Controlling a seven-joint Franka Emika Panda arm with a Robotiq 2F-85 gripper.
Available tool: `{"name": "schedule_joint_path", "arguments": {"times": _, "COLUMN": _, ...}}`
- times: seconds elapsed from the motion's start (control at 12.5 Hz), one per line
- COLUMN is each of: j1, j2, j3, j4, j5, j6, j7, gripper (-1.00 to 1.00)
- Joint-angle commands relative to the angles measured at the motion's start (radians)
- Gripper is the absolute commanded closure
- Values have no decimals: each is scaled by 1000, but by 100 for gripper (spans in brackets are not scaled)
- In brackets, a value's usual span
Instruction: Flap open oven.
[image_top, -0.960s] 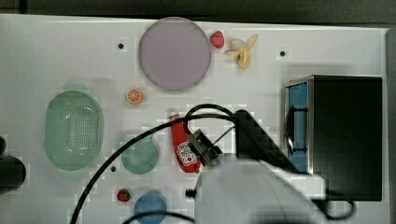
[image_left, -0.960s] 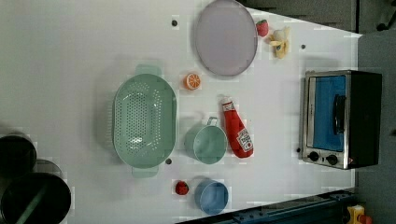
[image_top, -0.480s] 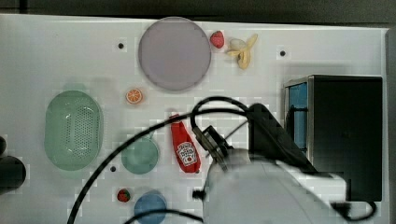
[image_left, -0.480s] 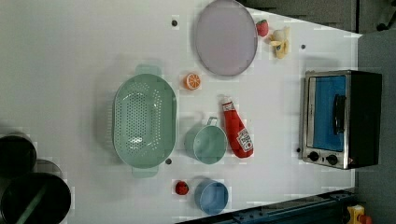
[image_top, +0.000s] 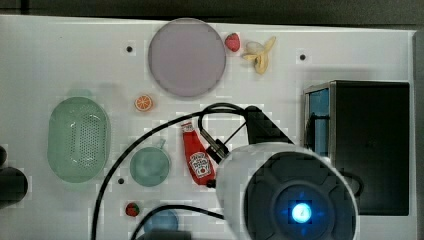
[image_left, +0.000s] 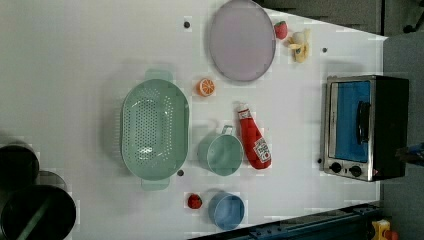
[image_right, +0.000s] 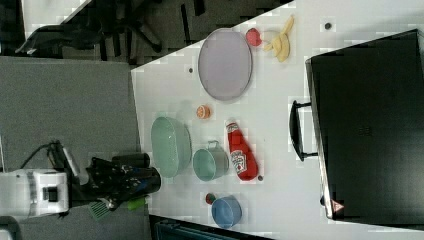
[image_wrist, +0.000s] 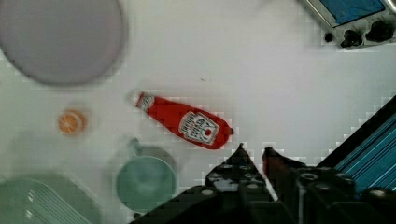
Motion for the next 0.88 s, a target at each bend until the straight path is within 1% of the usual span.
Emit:
{"name": "schedule_joint_path", "arguments": {"times": 0.08, "j1": -21, "j2": -16, "j3": -34, "j4": -43, "j5": -53, "j6": 52, "j7": -301, "gripper": 65}}
{"name": "schedule_joint_path", "arguments": {"times": 0.24, "j1": -29, "j2": -16, "j3": -69, "j4": -86, "j5": -90, "j6": 122, "j7": -456, "gripper": 65}}
{"name": "schedule_joint_path", "arguments": {"times": 0.4, "j1": -40, "j2": -16, "j3": -115, "j4": -129, "j5": -106, "j6": 176, "j7": -580, "gripper": 65}}
{"name": "schedule_joint_path", "arguments": {"times": 0.48, "j1": -43, "j2": -13, "j3": -142, "j4": -152, "j5": -109, "j6": 212, "j7": -618, "gripper": 65}}
{"name": "schedule_joint_path", "arguments": {"times": 0.72, "j1": -48, "j2": 16, "j3": -215, "j4": -210, "j5": -114, "j6": 348, "j7": -646, "gripper": 65}}
{"name": "schedule_joint_path", "arguments": {"times": 0.88, "j1": -49, "j2": 54, "j3": -253, "j4": -229, "j5": -115, "j6": 429, "j7": -731, "gripper": 65}}
